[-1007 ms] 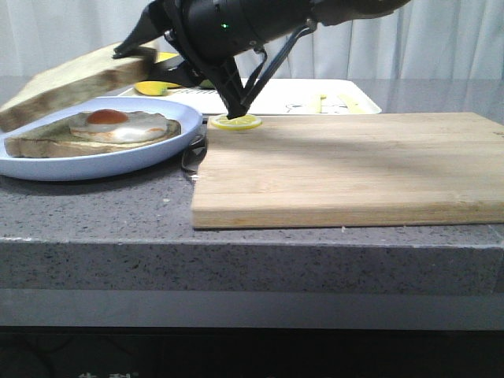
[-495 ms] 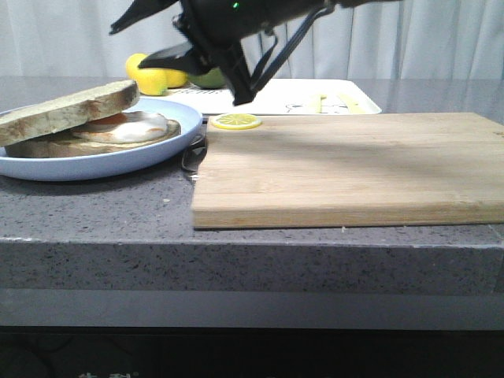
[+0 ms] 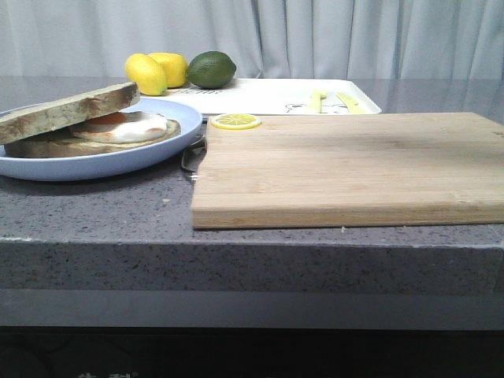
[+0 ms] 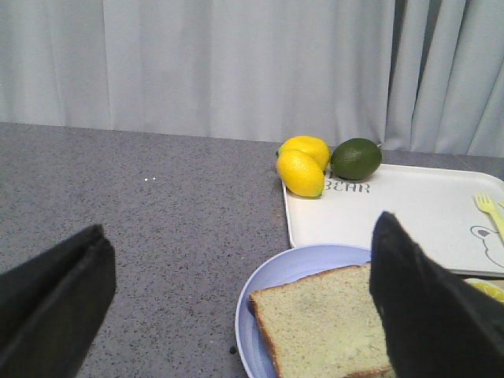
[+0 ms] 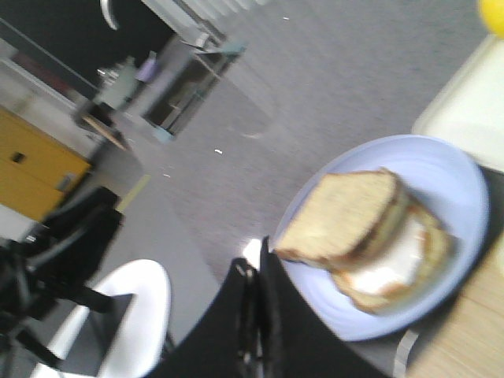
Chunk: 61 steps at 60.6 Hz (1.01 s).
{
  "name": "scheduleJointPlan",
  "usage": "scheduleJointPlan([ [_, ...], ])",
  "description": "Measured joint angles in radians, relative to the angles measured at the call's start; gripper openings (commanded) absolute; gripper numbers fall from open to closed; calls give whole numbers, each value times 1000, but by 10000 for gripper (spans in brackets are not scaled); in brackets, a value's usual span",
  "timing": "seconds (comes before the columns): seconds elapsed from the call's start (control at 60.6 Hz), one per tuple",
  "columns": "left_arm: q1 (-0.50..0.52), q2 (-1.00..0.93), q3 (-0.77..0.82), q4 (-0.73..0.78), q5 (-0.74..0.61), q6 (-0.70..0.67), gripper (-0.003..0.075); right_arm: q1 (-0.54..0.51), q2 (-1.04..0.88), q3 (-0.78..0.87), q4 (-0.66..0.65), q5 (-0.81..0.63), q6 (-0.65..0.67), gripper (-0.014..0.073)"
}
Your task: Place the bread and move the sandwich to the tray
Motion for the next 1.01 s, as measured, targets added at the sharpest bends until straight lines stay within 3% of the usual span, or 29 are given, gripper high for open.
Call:
scheduleJointPlan([
  [0.149,0,0,0,0,0,0,638,-122,-110,0,-455,9,215,-60],
  [0.264,0,0,0,0,0,0,638,-145,-175,0,-814,-6,412,-60],
  [0.396,0,0,0,0,0,0,638,-145,-240,9,-1056,-40,580,-60],
  [0.561,0,0,0,0,0,0,638,-145,-366,119,-1158,-155,667,-60],
  [0.891,0,0,0,0,0,0,638,-145,-791,615,-1152,-531,683,-60],
  [1.007,0,0,0,0,0,0,638,-145,-943,757,-1147,-598,683,-60],
])
